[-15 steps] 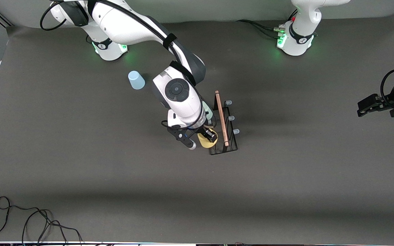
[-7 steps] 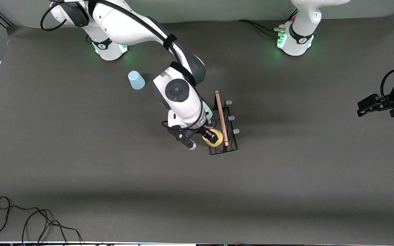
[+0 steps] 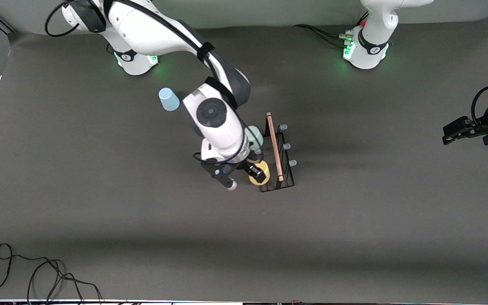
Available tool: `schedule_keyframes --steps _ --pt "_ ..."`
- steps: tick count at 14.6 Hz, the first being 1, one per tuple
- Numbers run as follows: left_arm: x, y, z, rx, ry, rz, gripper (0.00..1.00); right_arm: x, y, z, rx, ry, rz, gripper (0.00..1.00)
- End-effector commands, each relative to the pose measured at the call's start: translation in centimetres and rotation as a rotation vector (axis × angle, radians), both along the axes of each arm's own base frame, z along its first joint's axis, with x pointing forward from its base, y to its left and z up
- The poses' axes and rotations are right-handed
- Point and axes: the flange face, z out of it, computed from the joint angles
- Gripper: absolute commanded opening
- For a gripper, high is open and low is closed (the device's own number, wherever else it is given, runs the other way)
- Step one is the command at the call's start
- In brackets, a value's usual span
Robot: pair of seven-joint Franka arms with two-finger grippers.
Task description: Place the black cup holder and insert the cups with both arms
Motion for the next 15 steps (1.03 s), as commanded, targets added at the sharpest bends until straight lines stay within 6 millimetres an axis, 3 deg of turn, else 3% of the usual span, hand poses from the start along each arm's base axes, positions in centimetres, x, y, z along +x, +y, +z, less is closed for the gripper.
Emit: schedule_keyframes --steps 1,5,10,12,15 --pt "-0.3 -0.2 0.3 0.013 0.005 0.007 1.0 1.4 -5.6 5.4 -0.051 0.038 0.105 0.84" --pt "-0.1 -0.5 0.3 0.013 -0.012 0.0 1.0 3.1 -17.8 12.9 -0.097 0.13 0.27 0.84" --pt "-0.3 -0.3 0.4 0.014 0.004 -0.097 1.0 2.8 -33.2 20.3 -0.082 0.183 0.43 0.84" --pt "-0.3 -0.2 0.4 0.012 0.001 -0.096 1.0 1.5 -38.1 22.5 -0.065 0.209 0.501 0.84" --pt "-0.3 0.0 0.6 0.005 -0.003 -0.081 1.0 0.0 -42.3 24.5 -0.083 0.228 0.53 0.86"
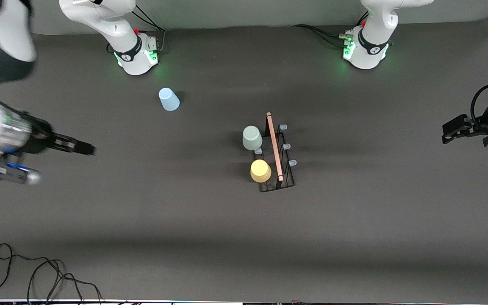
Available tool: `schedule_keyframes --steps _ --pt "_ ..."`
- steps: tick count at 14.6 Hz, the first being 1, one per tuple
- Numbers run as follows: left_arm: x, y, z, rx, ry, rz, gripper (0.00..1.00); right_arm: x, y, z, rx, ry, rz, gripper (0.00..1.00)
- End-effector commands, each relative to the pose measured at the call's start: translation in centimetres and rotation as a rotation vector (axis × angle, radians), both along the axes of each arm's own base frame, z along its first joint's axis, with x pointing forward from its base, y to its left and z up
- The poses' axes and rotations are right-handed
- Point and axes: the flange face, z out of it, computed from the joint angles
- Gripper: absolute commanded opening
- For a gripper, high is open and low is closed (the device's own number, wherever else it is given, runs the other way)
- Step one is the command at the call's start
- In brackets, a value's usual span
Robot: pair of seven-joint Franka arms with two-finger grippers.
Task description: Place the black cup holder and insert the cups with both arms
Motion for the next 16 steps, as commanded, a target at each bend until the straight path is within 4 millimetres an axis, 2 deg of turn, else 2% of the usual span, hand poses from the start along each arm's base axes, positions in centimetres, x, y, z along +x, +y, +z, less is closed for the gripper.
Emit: schedule_keyframes --steps 1,4,6,12,15,16 --pt "-0.4 -0.2 0.5 -0.001 -0.002 -0.005 1.0 -1.8 -2.0 1.6 -0.03 0.006 0.057 0.87" --pt "-0.5 -0.1 0.7 -0.001 -0.001 -0.003 1.0 -2.1 -4.9 1.8 -0.025 0.01 0.09 0.93" --pt "-0.5 -0.1 0.7 0.001 -0.001 -0.004 1.0 -2.4 -5.8 1.5 -0.021 0.007 0.11 0.93" --pt "-0.4 -0.1 0.6 0.001 0.001 -0.004 1.0 -2.3 -6.2 0.5 -0.04 -0.061 0.154 0.93" --pt "-0.4 -0.2 0.5 0.001 0.003 -0.005 1.0 -5.2 -7.4 -0.1 -0.048 -0.107 0.189 0.93" --pt "-0.4 -0.1 0.6 0.001 0.001 -0.004 1.0 -5.9 -8.7 -0.1 -0.044 -0.104 0.175 0.94"
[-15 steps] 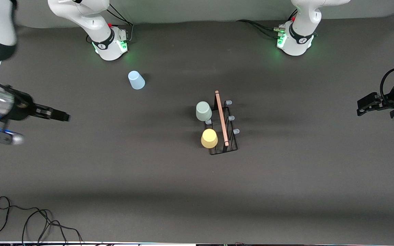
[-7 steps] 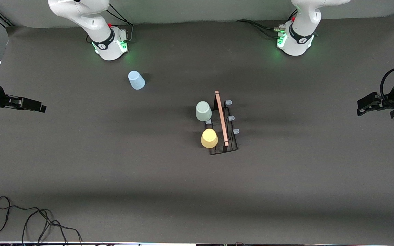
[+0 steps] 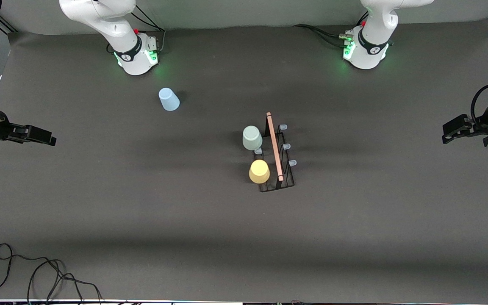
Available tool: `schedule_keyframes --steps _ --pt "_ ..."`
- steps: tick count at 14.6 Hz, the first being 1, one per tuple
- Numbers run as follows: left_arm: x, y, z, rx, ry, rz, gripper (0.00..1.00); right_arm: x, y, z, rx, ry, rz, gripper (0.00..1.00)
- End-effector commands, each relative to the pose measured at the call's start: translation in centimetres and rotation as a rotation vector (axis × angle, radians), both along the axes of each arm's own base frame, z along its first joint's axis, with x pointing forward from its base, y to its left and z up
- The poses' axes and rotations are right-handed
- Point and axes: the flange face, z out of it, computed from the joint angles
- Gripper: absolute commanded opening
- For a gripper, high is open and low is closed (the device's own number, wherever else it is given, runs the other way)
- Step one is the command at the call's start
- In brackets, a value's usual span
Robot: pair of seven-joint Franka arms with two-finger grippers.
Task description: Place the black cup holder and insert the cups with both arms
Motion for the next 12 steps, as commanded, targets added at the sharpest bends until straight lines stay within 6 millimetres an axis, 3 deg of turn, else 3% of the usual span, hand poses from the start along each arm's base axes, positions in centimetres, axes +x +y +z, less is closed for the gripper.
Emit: schedule_keyframes --steps 1,7,12 --pt "-0.4 -0.1 0.5 0.001 0.003 -0.004 1.0 -3.9 -2.7 0.4 0.01 -0.026 0.02 0.98" --pt "-0.3 0.0 0.3 0.001 0.003 -0.002 1.0 -7.9 -5.2 -0.1 0.027 -0.064 -0.006 1.0" --pt "-0.2 0.0 0.3 0.001 0.002 -0.002 1.0 -7.4 0.8 0.6 -0.028 -0.093 0.034 1.0"
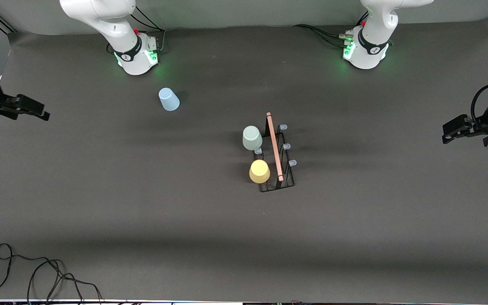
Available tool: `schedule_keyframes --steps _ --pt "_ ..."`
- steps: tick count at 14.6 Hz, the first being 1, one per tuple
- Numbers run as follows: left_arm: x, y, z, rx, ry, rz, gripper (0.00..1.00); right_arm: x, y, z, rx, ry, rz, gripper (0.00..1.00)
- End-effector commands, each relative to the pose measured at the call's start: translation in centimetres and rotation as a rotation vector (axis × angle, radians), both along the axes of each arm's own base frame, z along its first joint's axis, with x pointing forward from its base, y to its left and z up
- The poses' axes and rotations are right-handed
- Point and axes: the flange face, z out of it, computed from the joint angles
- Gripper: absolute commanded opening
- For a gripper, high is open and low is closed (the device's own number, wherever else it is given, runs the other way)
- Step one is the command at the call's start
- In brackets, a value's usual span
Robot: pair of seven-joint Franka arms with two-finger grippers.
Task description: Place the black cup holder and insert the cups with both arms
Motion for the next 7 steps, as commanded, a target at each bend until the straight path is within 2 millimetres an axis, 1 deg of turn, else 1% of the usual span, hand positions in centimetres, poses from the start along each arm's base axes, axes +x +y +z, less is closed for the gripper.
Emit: schedule_keyframes --steps 1,2,4,7 --pt "-0.3 -0.1 0.3 0.001 0.003 -0.003 1.0 -0.3 1.4 0.5 -0.037 -0.045 0.004 1.0" --pt "-0.2 0.0 0.2 0.001 0.004 -0.001 1.0 -0.1 1.0 0.7 -0.037 -0.057 0.003 1.0" --pt "-0.2 0.0 0.2 0.001 0.003 -0.001 1.0 0.2 0.9 2.1 -0.038 -0.086 -0.005 1.0" --pt "-0.2 0.1 0.2 0.003 0.001 0.0 1.0 0.2 0.9 2.8 -0.038 -0.096 -0.006 1.0"
